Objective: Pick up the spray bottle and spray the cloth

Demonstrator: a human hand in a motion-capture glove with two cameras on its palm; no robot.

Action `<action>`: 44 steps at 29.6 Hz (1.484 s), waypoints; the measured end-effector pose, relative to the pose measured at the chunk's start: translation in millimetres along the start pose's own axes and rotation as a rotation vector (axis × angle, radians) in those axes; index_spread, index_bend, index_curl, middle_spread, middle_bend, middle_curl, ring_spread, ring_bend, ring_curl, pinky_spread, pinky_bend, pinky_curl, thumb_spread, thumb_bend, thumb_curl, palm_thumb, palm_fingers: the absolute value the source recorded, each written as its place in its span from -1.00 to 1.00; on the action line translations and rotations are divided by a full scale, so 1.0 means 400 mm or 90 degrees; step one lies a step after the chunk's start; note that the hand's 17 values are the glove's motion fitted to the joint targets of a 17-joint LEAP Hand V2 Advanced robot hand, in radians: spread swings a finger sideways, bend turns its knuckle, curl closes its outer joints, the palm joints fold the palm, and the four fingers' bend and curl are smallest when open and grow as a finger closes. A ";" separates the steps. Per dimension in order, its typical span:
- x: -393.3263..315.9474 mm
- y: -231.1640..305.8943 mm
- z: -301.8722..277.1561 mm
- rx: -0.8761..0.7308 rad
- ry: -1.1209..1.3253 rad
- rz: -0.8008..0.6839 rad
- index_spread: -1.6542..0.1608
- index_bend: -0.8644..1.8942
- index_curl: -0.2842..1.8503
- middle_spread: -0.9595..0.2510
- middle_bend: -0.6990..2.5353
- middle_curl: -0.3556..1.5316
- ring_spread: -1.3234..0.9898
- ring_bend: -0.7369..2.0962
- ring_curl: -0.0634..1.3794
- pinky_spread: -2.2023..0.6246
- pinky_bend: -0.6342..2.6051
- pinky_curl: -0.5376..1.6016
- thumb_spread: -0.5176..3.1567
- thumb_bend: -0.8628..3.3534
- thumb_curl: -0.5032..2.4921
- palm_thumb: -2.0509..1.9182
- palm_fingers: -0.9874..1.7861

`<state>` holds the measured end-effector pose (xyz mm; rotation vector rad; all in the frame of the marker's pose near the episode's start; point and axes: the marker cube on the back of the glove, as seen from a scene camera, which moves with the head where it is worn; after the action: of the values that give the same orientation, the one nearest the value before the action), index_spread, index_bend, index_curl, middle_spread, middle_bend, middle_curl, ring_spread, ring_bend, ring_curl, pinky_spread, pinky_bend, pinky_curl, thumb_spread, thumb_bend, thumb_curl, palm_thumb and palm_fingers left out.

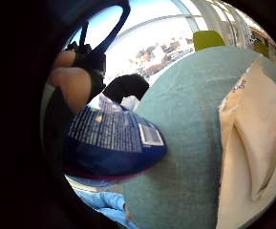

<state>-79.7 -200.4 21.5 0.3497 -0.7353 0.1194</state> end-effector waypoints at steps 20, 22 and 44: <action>0.151 0.355 -0.440 -0.092 0.359 0.138 0.39 -0.27 -0.57 0.45 -0.38 -0.17 0.13 -0.20 -0.48 0.68 -0.36 -0.18 -0.12 -0.60 -0.33 0.40 0.15; 0.152 0.392 -0.477 -0.082 0.373 0.143 0.39 -0.27 -0.56 0.45 -0.38 -0.17 0.14 -0.20 -0.48 0.68 -0.37 -0.18 -0.11 -0.60 -0.34 0.40 0.15; 0.201 0.694 -0.648 -0.041 0.413 0.219 0.40 -0.29 -0.52 0.46 -0.38 -0.18 0.14 -0.21 -0.46 0.70 -0.43 -0.19 -0.10 -0.60 -0.38 0.40 0.19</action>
<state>81.2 149.8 -27.3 0.1031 -0.1490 0.5081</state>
